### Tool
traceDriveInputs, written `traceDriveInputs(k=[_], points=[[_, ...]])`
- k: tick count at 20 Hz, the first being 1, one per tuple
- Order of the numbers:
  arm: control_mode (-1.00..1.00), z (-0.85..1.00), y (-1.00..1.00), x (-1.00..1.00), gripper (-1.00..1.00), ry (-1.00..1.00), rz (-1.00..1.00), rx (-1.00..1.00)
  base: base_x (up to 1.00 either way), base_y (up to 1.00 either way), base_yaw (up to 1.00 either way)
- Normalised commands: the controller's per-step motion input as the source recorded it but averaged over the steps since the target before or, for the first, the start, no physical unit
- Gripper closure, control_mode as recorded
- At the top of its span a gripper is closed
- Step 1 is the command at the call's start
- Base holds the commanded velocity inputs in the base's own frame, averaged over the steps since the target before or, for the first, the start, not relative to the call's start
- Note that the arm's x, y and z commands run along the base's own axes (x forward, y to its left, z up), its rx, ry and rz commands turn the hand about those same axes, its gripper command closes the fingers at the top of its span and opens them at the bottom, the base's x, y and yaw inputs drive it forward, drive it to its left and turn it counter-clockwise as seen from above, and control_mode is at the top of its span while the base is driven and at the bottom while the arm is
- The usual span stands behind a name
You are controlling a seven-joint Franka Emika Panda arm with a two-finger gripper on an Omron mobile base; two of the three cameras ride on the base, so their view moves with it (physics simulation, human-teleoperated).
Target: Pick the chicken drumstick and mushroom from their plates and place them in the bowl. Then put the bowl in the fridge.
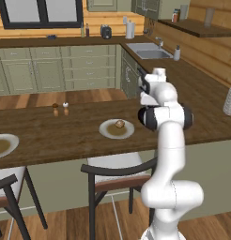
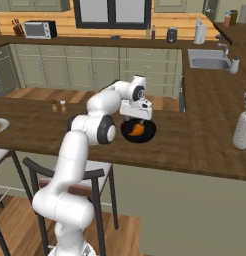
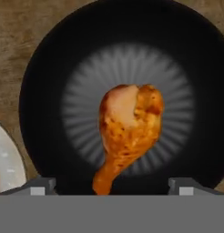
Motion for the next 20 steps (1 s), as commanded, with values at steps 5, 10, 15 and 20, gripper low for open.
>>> traceDriveInputs(k=[5, 10, 15, 20], points=[[-1.0, 0.06, 0.63, -0.58, -1.0, -0.19, 0.0, -0.06, 0.0, 0.0, 0.0], [-1.0, 0.01, 0.86, -0.63, -1.0, -0.12, 0.0, -0.07, 0.0, 0.0, 0.0], [-1.0, 0.11, 0.75, -0.08, -1.0, -0.16, -0.03, -0.02, 0.0, 0.0, 0.0], [-1.0, 0.25, 0.49, 0.19, -1.0, -0.03, -0.01, 0.0, 0.0, 0.0, 0.0]])
